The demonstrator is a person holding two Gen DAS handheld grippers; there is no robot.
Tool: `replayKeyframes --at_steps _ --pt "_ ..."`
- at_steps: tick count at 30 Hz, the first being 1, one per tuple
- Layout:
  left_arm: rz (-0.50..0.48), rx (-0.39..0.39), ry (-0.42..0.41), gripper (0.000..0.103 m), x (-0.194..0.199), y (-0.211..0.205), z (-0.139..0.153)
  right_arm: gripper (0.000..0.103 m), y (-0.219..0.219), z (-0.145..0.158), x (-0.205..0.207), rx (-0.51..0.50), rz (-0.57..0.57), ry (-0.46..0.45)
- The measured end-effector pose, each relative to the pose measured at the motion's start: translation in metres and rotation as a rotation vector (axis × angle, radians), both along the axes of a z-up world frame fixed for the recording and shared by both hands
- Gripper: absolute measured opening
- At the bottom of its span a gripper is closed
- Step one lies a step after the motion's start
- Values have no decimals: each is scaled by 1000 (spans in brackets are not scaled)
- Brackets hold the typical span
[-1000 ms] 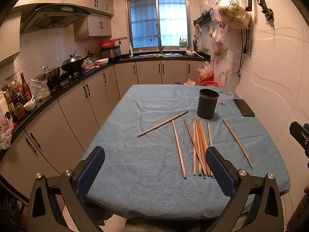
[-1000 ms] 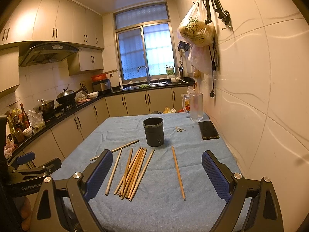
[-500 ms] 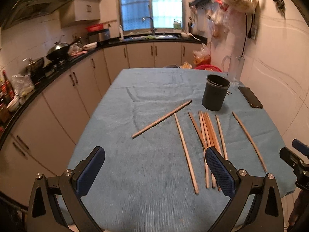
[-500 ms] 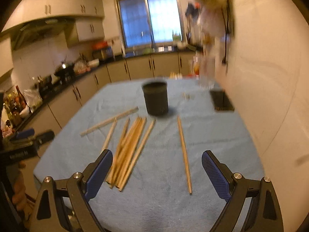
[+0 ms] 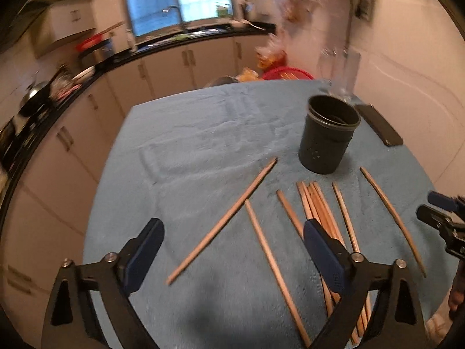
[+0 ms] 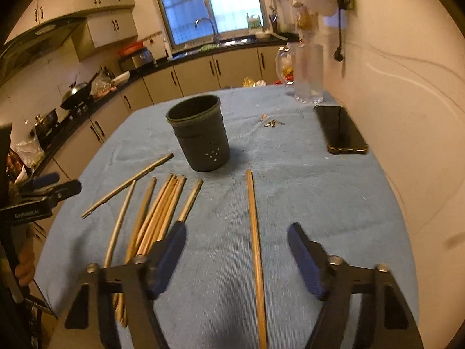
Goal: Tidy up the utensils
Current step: 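Reach the right tool to a lone chopstick and close on it, then lift the chopstick with the right tool and drop it into the grey cup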
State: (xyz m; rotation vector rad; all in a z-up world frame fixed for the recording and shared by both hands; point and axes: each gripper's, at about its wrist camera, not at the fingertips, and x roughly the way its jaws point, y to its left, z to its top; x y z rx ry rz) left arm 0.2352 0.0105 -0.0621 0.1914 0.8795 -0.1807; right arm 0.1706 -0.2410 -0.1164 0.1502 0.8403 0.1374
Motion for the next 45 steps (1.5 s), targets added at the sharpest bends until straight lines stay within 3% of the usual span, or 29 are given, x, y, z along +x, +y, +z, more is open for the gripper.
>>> replayKeyframes --at_steps 3,7,9,10,15,18,19,22,26,31,33,35,40,45 --pt "-70 22 46 81 30 -11 -9 60 -1 -12 25 23 18 50" --pt "-167 43 122 78 68 -26 -28 42 -3 -32 59 36 27 129" --pt "-180 35 162 53 83 -29 -35 37 -1 -38 72 19 41 153" --pt "-181 29 182 49 89 -30 -38 36 -1 -39 75 15 45 157" --pt "-235 23 240 47 110 -45 -51 34 1 -51 95 -30 63 206" --pt "-247 97 264 46 123 -60 -66 31 4 -57 102 -56 72 227" --pt "-243 117 269 45 126 -62 -69 26 5 -58 104 -69 69 234" --pt "-257 138 267 37 131 -73 -75 21 6 -58 104 -100 69 233" --pt "-255 111 294 16 135 -81 -75 16 8 -57 106 -124 62 237" --pt "-275 159 250 8 126 -96 -76 8 17 -57 110 -189 57 211" --pt "-247 154 225 7 126 -93 -71 8 15 -55 111 -155 53 203" --pt "-214 102 197 7 119 -83 -56 8 10 -46 108 -112 28 173" --pt "-93 -61 73 7 95 -44 12 8 -1 -3 85 -49 -13 44" --pt "11 -192 -47 7 41 -12 65 8 -8 39 49 3 -29 -95"
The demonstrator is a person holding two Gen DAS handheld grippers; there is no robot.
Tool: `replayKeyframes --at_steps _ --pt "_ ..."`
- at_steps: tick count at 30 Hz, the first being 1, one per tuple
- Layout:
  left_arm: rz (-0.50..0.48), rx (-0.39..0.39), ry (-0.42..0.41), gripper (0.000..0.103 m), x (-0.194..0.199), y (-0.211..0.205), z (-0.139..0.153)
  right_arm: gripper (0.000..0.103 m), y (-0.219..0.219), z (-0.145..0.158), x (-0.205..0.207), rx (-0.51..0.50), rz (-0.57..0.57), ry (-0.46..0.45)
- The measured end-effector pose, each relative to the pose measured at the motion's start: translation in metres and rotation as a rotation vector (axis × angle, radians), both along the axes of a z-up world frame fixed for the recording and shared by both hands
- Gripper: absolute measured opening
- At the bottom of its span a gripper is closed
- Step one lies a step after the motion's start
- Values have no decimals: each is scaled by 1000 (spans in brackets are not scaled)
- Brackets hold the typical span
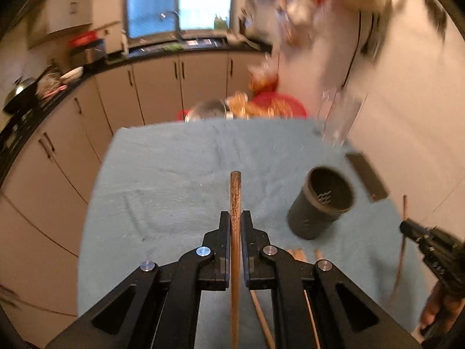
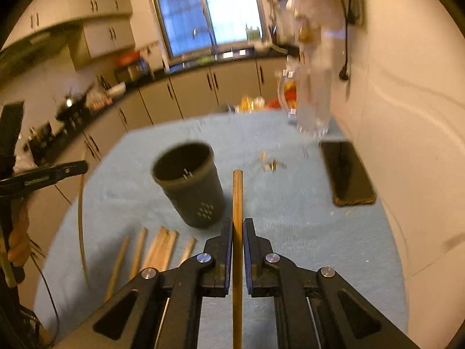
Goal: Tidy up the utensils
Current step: 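Lift the chopstick with the right tool and drop it into the grey cup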
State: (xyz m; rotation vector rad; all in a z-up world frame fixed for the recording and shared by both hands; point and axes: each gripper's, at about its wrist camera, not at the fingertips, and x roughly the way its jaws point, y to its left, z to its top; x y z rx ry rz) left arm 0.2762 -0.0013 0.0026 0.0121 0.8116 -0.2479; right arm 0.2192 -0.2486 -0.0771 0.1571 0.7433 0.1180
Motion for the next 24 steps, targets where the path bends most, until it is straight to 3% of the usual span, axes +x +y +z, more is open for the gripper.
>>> replayKeyframes --at_steps 5,8,12,16,24 --pt "83 5 -104 7 -59 16 19 8 -1 27 -37 28 -12 -89" --pt "126 -30 -128 7 -91 25 24 8 -2 37 -62 25 -19 -137" --pt "159 -97 -123 7 -107 39 25 8 -2 48 -83 36 -15 -185" --pt "204 -85 -131 7 -116 41 27 8 -1 57 -95 50 -16 -213" --pt "181 -130 -152 7 -140 40 44 8 1 75 -112 77 -11 -292"
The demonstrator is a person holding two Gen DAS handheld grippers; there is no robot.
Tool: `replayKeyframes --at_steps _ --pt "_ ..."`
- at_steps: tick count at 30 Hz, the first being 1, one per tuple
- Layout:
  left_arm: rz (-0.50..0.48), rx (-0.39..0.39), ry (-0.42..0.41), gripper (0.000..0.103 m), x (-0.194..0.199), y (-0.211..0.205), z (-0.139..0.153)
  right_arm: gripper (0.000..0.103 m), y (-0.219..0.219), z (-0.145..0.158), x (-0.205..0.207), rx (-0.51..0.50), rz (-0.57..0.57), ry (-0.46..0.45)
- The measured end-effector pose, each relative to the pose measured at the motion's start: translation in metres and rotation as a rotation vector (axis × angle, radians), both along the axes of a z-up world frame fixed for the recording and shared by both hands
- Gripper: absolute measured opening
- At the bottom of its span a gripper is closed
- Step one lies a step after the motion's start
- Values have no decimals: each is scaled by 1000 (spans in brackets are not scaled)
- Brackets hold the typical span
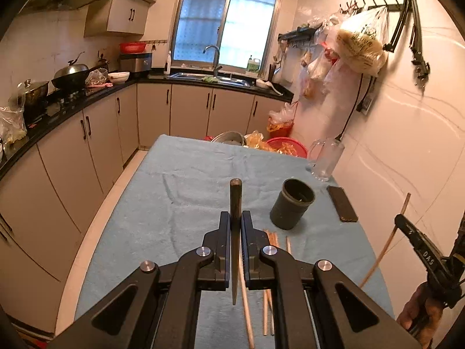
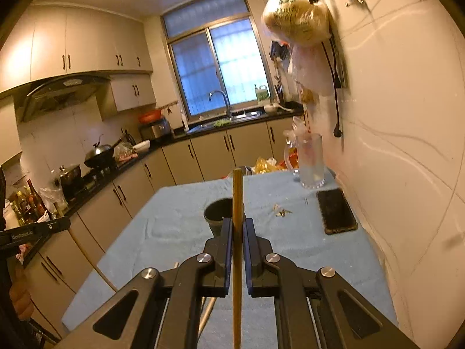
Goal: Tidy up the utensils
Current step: 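Lift the chopstick with the right tool and drop it into the grey cup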
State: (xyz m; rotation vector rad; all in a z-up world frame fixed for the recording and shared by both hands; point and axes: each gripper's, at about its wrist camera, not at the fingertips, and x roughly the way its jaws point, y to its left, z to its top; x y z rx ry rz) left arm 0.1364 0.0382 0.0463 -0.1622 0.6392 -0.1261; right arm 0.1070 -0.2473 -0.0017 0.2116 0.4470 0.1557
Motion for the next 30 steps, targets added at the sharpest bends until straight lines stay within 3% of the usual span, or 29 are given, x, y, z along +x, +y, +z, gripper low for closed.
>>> replayKeyframes --at_steps 11,22,27,30 --pt "-61 -42 -57 7 14 -17 36 8 -1 25 14 38 -5 -90" --pt "-56 -127 -110 7 98 -50 60 8 -20 47 89 203 -64 -179" --pt "-24 -160 -161 7 132 -58 67 8 -22 59 122 234 -97 -223" --pt "-16 -183 -145 7 153 -65 60 8 -19 56 145 240 -123 -232"
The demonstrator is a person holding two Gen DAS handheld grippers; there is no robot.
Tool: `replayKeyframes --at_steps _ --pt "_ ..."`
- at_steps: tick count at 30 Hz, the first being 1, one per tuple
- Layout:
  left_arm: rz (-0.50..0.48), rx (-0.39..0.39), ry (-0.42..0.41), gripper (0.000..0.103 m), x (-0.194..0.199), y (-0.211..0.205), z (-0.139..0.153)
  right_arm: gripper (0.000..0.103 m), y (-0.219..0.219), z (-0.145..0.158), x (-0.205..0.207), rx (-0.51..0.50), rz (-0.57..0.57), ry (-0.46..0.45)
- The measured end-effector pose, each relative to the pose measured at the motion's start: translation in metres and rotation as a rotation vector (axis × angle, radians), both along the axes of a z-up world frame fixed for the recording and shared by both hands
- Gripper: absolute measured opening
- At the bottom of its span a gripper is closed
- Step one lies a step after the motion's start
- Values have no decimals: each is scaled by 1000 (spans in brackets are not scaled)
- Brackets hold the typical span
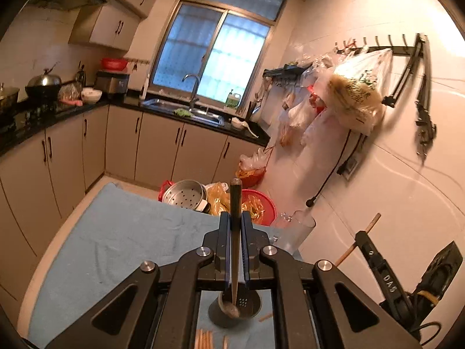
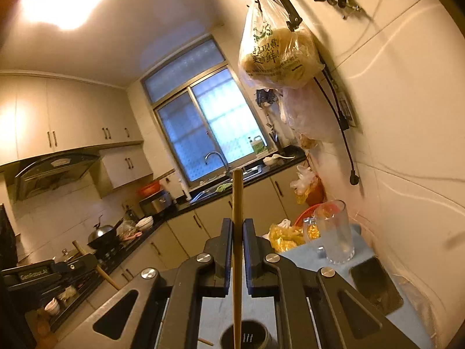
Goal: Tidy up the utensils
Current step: 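Lift the chopstick with the right tool and drop it into the grey cup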
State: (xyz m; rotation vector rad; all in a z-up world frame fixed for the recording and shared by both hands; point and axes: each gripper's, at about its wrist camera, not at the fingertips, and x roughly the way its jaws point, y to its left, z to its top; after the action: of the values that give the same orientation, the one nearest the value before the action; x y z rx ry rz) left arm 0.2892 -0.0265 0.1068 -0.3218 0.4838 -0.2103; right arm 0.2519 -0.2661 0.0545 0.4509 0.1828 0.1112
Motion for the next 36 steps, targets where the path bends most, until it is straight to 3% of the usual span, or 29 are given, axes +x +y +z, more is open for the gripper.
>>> replayKeyframes --at_steps 7,14,23,28,30,33,36 --pt "7 0 70 7 24 -17 -37 8 0 -38 44 14 -28 87" --pt "-16 44 143 7 34 -27 -65 8 -2 -74 59 27 -5 174" --pt "-25 78 177 7 32 -37 -83 10 14 -92 62 -41 37 223" --pt "-59 85 214 7 33 -38 -86 12 16 -99 58 -23 50 259" --pt "-75 83 206 22 26 -36 -81 13 11 -96 54 17 76 261" --pt "-77 84 162 50 4 -26 -67 31 4 -83 35 27 78 260" --pt "-54 133 108 54 -35 -11 -59 43 -3 -68 -3 30 80 242"
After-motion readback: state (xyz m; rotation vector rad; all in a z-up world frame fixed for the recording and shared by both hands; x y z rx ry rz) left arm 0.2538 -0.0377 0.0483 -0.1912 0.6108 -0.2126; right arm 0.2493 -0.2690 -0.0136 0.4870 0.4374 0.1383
